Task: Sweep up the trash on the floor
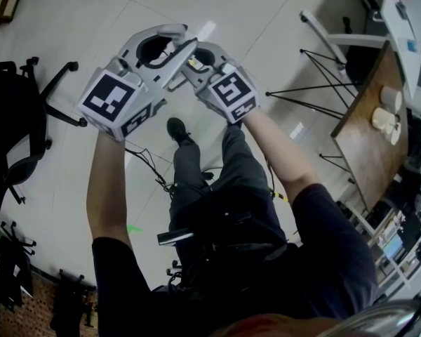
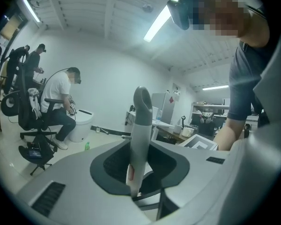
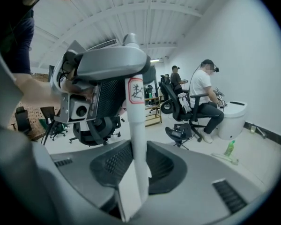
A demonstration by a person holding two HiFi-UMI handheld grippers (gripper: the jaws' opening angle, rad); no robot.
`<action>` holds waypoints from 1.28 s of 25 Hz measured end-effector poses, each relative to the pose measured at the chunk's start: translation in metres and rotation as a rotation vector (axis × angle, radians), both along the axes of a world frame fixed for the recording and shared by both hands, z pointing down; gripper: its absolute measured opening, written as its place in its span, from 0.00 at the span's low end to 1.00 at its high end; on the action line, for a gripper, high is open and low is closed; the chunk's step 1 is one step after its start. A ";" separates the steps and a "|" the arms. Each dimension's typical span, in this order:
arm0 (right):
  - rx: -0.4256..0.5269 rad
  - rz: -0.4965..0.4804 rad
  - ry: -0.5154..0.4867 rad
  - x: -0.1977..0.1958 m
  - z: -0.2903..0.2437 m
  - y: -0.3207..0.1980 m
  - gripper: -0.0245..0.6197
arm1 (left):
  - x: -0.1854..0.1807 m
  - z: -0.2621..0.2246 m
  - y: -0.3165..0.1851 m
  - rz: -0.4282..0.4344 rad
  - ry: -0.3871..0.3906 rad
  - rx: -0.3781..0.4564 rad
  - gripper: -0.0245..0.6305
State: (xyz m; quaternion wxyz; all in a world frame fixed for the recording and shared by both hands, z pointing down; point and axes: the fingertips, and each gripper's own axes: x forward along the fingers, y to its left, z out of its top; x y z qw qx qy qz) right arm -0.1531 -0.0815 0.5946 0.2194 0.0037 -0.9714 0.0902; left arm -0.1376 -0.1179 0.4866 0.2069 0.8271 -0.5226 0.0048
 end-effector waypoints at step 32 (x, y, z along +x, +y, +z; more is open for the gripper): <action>-0.025 0.001 -0.085 0.029 -0.173 0.035 0.20 | 0.054 -0.170 0.032 0.147 -0.150 0.082 0.20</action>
